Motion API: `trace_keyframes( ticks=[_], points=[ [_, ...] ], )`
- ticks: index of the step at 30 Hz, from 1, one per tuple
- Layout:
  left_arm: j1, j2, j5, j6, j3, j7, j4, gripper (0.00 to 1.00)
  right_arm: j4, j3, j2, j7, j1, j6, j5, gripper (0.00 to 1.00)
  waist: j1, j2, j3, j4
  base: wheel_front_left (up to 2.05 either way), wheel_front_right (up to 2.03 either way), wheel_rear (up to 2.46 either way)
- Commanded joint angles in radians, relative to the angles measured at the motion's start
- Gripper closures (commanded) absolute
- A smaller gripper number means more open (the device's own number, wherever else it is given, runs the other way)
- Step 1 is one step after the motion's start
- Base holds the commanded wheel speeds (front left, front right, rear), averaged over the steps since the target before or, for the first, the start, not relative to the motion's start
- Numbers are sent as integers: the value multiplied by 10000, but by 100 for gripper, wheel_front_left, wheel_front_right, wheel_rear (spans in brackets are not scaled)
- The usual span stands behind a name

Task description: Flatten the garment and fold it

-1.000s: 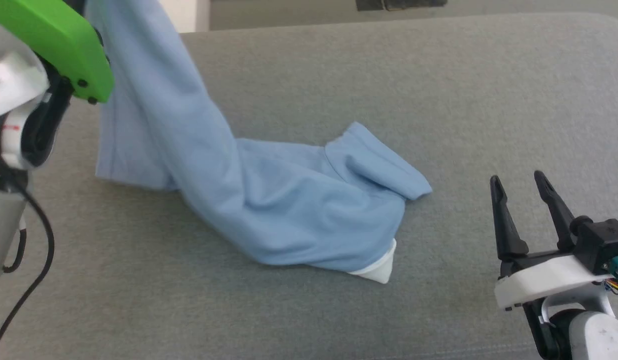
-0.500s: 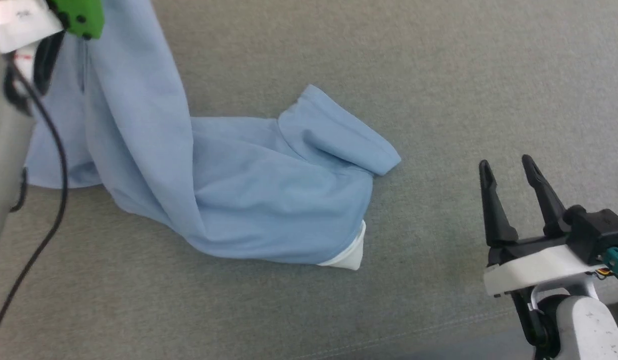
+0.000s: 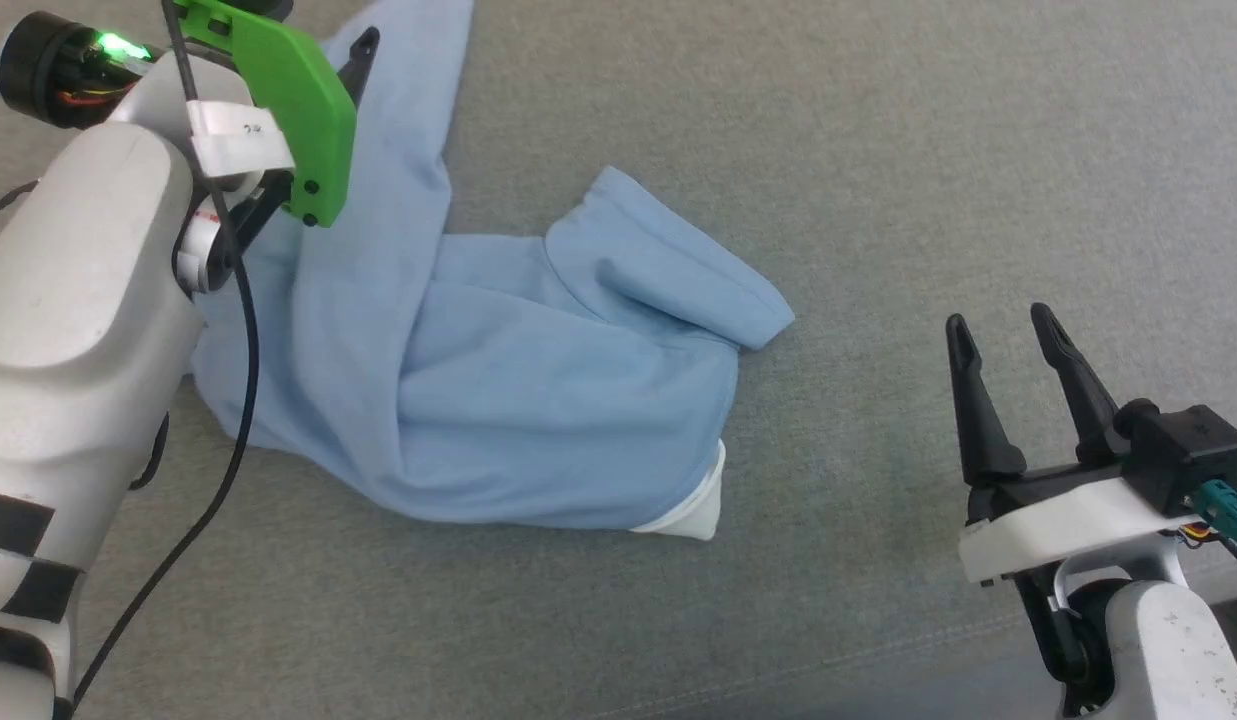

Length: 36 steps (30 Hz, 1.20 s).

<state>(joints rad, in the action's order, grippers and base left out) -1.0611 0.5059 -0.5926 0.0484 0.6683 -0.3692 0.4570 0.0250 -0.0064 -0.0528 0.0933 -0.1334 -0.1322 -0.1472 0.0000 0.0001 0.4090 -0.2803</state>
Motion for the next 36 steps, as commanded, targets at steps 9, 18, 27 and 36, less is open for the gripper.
trace_keyframes(
  ticks=[9, 18, 27, 36],
  points=[
    [339, 259, -5, -314, -717, 2168, -574, 0, 144, -363, 25, -590, 195, 15, 349, 0, 0, -1, -1734, 1366, 0, 0, 0],
    [3211, 955, 107, -1609, -1284, 4378, -2311, 0, 251, -296, -257, -1257, 641, 15, 293, 0, 0, -1, -2652, 2275, 0, 0, 0],
    [7514, 1135, -220, -3641, -1235, 4767, -4734, 0, 479, -347, -549, -1661, 1138, 15, 79, 0, 0, -1, -3075, 2889, 0, 0, 0],
    [8649, 930, 136, -4388, -657, 4702, -5884, 0, 700, -261, -977, -2711, 1365, 15, -130, 0, 0, -1, -2896, 3578, 0, 0, 0]
  ],
)
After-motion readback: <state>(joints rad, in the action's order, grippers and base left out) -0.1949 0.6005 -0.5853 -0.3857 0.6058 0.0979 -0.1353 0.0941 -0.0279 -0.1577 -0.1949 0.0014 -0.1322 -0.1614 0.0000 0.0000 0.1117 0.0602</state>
